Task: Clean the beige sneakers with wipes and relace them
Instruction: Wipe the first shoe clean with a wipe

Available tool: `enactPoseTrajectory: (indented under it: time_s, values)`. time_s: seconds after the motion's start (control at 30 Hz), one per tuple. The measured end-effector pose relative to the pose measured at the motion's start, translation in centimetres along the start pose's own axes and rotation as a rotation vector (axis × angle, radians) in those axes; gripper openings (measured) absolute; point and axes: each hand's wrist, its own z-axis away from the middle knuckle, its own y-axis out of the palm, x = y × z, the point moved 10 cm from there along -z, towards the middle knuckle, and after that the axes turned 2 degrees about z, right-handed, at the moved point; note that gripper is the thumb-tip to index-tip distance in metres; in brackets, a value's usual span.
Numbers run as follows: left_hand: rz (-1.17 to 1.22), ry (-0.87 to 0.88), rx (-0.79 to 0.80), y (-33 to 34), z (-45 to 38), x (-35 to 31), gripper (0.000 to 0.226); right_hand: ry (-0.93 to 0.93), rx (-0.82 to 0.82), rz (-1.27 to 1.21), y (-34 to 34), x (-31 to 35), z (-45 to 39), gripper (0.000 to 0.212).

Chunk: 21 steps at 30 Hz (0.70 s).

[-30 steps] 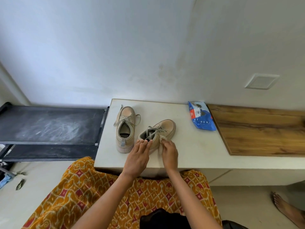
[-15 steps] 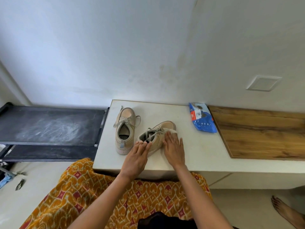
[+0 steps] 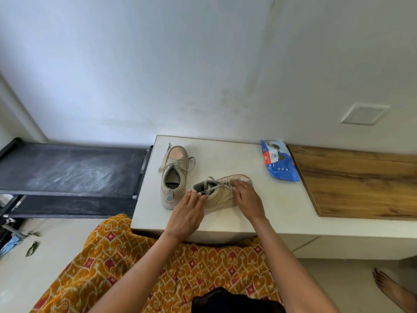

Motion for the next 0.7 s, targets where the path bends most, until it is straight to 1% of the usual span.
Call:
enactPoseTrajectory:
  time_s: [0.1,0.23,0.3,0.37,0.43,0.5,0.6,0.63,0.7]
  values:
    - [0.008,-0.037,0.02,0.1,0.0,0.0,0.034,0.051,-0.053,0.061,0.5,-0.4,0.7,0.042]
    - [-0.005,-0.003,-0.035,-1.5,-0.4,-0.1,0.038,0.082,-0.01,0.094,0.4,-0.7,0.4,0.044]
    - [0.002,0.019,-0.039,-1.6,-0.4,0.0,0.038,0.13,0.008,0.017,0.4,-0.1,-0.2,0.045]
    - [0.038,-0.016,-0.03,-1.3,-0.3,0.3,0.036,0.172,0.031,-0.139,0.4,0.8,-0.3,0.043]
    - [0.089,-0.057,-0.036,-1.1,-0.2,0.4,0.031,0.144,0.047,-0.21,0.1,1.1,0.4,0.041]
    - [0.129,-0.091,-0.031,-1.0,-0.2,0.7,0.027,0.092,0.046,-0.112,-1.0,0.3,1.1,0.043]
    - [0.14,-0.107,-0.006,-0.7,-0.5,1.2,0.026,0.041,0.077,0.088,-1.5,-1.0,0.7,0.039]
    - [0.137,-0.105,0.0,-0.6,-0.5,1.2,0.026,0.045,0.092,0.092,-1.1,-1.0,0.4,0.04]
    - [0.128,-0.094,-0.011,-0.8,-0.6,1.0,0.026,0.07,0.099,0.001,0.2,0.1,0.2,0.045]
